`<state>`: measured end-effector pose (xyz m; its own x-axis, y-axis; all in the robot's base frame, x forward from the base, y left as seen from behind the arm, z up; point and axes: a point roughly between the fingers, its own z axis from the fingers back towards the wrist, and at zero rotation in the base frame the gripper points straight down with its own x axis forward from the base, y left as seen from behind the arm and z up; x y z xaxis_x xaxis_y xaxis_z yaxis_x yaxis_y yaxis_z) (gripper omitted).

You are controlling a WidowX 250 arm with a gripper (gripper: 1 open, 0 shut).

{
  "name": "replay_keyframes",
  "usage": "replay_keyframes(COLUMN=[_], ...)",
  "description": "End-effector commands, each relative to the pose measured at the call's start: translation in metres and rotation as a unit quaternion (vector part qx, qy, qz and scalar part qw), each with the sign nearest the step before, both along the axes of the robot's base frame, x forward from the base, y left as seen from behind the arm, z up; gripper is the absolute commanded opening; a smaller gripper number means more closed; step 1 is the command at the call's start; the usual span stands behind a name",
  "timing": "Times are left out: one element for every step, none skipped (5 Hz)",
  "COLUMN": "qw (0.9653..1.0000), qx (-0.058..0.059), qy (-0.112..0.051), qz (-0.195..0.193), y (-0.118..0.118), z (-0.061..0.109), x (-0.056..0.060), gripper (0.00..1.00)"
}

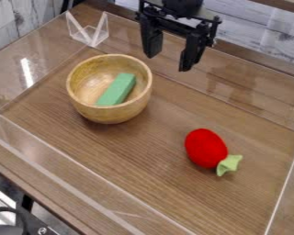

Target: Remove the green object from the brown bowl and put it on the table

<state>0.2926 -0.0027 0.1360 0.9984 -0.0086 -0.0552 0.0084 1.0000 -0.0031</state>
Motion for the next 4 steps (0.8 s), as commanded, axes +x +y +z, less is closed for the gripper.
replay_keyframes(qw=[0.9998,0.9999,0.9997,0.9986], qx=[0.003,0.006,0.012,0.015], qy=[0.007,0.008,-0.003,-0.017], qz=[-0.017,-0.005,0.023,0.048], y=[0.012,0.033,0.059,0.078], z=[-0.009,-0.021,-0.030,-0.039], x=[0.000,-0.003,-0.015,-0.023], gripper=[1.00,1.00,1.00,1.00])
